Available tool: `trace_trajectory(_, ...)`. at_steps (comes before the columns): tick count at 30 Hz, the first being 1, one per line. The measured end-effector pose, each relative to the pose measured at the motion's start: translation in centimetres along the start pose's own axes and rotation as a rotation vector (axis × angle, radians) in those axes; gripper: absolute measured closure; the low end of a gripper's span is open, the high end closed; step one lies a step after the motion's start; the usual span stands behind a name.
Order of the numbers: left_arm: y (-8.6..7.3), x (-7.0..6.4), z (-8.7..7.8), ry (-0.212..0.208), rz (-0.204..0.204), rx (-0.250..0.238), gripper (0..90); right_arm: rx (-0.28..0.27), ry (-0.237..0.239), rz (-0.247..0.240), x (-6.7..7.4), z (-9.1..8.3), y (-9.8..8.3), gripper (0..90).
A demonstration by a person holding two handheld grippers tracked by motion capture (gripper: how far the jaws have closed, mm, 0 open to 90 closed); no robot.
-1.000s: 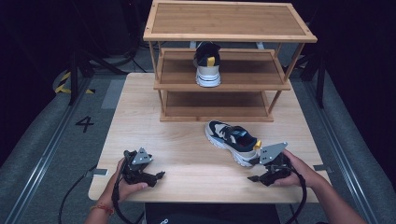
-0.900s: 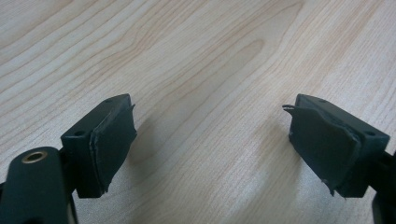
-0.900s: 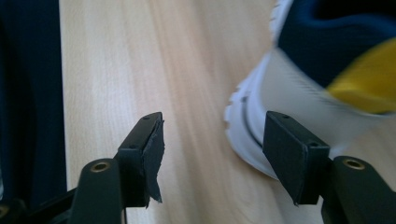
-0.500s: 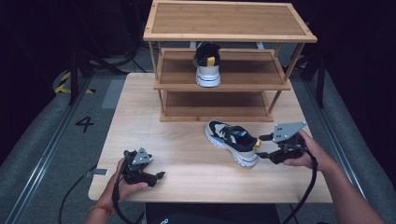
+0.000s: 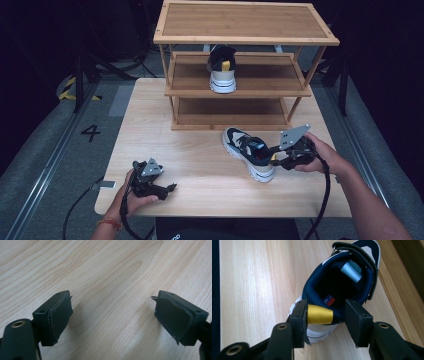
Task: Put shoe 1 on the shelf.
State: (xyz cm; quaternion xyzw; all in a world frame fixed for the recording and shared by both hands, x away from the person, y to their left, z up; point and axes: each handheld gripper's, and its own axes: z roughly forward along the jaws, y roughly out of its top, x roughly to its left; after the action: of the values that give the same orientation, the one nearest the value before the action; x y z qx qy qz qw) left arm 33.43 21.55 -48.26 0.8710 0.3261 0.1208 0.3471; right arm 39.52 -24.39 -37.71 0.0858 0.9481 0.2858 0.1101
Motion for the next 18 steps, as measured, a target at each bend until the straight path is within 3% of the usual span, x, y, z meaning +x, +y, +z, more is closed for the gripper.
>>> trace_trajectory(10,0.0,0.0,0.0,0.002,0.005,0.001,14.8,0.005,0.054,-0.013,2.1,-0.1,0.8,55.2)
trace_trajectory(18,0.0,0.0,0.0,0.001,-0.001,0.000,14.9,0.048,0.025,-0.036,2.5,0.6,2.7,51.2)
